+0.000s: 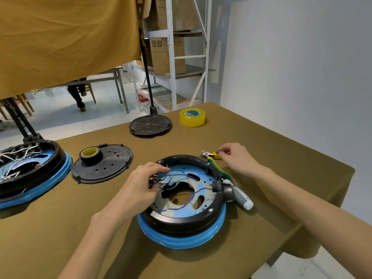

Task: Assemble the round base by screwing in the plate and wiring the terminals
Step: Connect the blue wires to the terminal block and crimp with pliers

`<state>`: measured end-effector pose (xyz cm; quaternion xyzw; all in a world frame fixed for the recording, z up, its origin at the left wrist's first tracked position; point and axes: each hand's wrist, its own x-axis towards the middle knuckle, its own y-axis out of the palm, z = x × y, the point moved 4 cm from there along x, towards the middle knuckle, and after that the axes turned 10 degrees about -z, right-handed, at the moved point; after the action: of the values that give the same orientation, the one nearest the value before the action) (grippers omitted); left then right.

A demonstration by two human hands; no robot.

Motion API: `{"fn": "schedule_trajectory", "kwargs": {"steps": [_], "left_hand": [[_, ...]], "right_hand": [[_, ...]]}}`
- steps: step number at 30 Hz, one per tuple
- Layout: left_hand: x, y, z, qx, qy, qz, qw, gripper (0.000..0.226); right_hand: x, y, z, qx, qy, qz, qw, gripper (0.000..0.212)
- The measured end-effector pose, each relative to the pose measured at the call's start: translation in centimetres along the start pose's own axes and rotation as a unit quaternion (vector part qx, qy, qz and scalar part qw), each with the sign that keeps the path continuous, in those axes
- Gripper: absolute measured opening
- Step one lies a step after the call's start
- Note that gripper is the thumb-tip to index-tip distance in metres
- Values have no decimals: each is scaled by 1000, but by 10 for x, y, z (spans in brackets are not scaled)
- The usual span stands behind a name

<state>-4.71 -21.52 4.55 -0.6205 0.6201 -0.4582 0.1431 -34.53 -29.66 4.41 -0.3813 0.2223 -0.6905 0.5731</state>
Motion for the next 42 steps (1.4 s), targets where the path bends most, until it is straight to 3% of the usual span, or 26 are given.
{"fn": "schedule_trajectory", "kwargs": {"steps": [6,10,14,20,26,28,31,34,36,38,42], "left_hand": [[-3,-34,42,-18,-74,-53,996,56],[-5,-29,45,-11,-77,-57,995,53],[-5,-30,48,-2,-84,-49,995,54],[-5,-31,45,31,-100,-44,994,61],[-9,-30,33,50,-97,-81,991,44],[-8,-32,31,36,-96,-91,991,38],[-6,-34,23,33,-79,-124,989,29],[-4,-39,1,3,-14,-187,982,38],[-4,-38,-16,0,50,-175,983,44],[-3,-32,-28,3,98,-129,987,39],[-6,-27,-27,-76,76,-92,990,27]], "right_hand": [[-15,22,0,-63,-29,91,993,24],[-10,22,21,-55,-64,15,996,22],[-8,27,45,-27,-100,16,995,23],[5,57,51,-170,-140,98,970,30],[14,69,49,-227,-148,36,962,23],[17,61,54,-163,-124,-2,979,21],[12,40,72,53,-99,-50,992,11],[-16,35,102,135,-170,72,974,7],[-35,39,113,177,-174,139,959,8],[-45,41,118,219,-159,161,949,8],[-55,41,113,279,-107,158,941,14]]}}
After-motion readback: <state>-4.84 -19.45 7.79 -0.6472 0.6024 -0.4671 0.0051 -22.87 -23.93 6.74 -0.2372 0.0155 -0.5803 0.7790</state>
